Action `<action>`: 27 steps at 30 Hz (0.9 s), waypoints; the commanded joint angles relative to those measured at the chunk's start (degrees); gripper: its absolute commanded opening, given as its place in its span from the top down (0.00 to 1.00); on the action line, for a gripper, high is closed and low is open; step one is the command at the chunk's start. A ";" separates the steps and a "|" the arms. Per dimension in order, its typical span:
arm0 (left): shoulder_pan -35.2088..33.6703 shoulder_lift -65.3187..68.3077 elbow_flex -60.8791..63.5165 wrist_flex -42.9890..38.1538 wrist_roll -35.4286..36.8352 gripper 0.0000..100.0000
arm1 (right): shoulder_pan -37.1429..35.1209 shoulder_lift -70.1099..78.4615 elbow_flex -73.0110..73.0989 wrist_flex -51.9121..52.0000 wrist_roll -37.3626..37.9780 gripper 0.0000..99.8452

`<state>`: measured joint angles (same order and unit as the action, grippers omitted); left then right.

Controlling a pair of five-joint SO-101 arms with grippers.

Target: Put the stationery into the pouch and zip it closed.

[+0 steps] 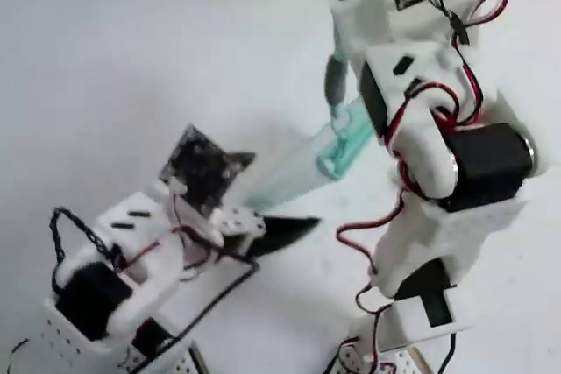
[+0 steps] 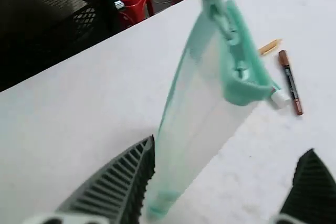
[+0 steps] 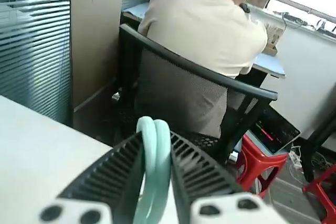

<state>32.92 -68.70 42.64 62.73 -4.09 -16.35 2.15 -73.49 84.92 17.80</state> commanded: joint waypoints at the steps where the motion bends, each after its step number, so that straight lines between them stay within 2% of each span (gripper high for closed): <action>1: 3.03 -4.26 0.18 -2.46 1.41 0.61 | -0.04 -0.66 1.49 -3.47 -0.44 0.98; 4: 2.59 -4.62 2.02 -6.33 1.58 0.62 | -0.04 0.22 3.43 -4.09 -0.44 0.98; 8: 2.15 -4.53 9.49 -15.91 1.58 0.62 | -1.54 0.13 3.96 -3.74 -3.60 0.98; 11: -1.80 -4.53 13.45 -22.51 1.14 0.64 | -2.07 0.04 3.69 -3.30 -5.01 0.98; 14: -3.30 -4.53 14.15 -24.79 1.14 0.64 | -3.21 0.04 4.13 -2.86 -4.92 0.98; 17: -1.63 -3.74 14.24 -25.05 1.05 0.64 | -4.26 0.40 4.13 -2.42 -4.92 0.98; 19: -0.22 -0.31 13.89 -25.76 1.05 0.64 | -4.44 0.66 4.31 -2.51 -4.92 0.98; 24: 0.04 11.91 13.89 -34.90 1.05 0.65 | -4.70 0.66 4.31 -2.59 -4.92 0.98; 27: 0.04 16.04 14.07 -37.27 1.05 0.65 | -4.26 0.75 4.31 -3.65 -4.92 0.98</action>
<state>32.22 -57.89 57.23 29.58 -3.12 -20.40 3.03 -69.19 82.29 13.32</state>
